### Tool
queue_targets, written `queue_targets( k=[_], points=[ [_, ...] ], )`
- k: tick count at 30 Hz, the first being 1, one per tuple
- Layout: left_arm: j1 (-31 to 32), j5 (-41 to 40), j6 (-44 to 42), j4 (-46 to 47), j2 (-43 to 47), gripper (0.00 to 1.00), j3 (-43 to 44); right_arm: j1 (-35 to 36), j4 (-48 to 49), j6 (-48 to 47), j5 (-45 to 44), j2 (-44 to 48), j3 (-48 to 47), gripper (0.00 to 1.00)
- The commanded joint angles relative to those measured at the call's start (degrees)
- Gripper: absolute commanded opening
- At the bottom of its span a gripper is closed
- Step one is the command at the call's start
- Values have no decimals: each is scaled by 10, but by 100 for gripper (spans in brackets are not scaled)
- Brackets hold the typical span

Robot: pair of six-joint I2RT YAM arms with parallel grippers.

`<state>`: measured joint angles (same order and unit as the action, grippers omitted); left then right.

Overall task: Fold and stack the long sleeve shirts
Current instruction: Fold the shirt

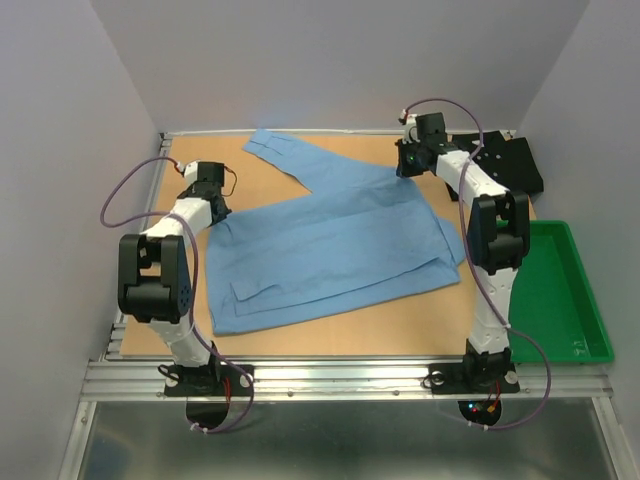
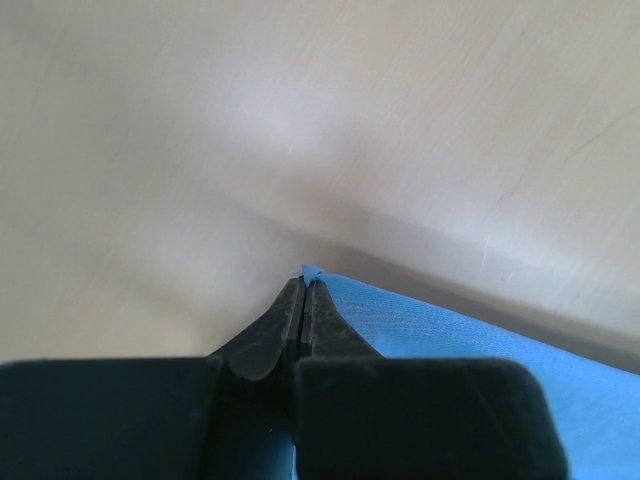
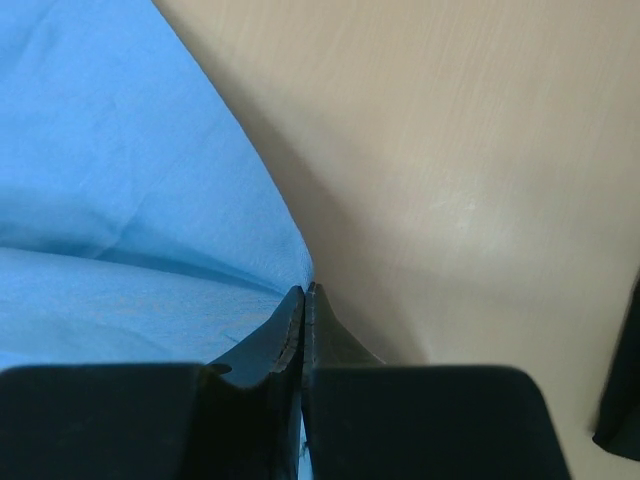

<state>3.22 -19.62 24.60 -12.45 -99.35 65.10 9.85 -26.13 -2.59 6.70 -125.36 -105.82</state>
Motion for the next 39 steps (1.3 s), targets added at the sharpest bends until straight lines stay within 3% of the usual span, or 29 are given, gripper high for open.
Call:
queue_targets(
  k=[1,15,23,28,32,34,35,37,39],
  points=[
    [-9,-57,17,-4,71,0,-45,-5,39,6,-9,62,35,0],
    [-8,18,75,-34,256,0,-182,-7,134,72,-31,162,240,0],
    [-8,37,116,-65,304,0,-252,-6,184,120,-34,209,344,1],
    [-8,47,171,-73,344,6,-296,-6,224,152,-44,237,409,2],
    [-8,37,205,-74,397,19,-322,-6,254,183,-50,253,453,7],
    [-8,34,210,-72,435,32,-328,-6,256,195,-42,258,465,17],
    [-8,34,208,-70,448,46,-329,-6,256,197,-34,261,467,22],
    [-9,49,187,-64,475,65,-328,-5,256,199,-26,278,475,32],
    [-8,74,160,-61,489,73,-323,-5,256,195,-22,293,481,37]
  ],
)
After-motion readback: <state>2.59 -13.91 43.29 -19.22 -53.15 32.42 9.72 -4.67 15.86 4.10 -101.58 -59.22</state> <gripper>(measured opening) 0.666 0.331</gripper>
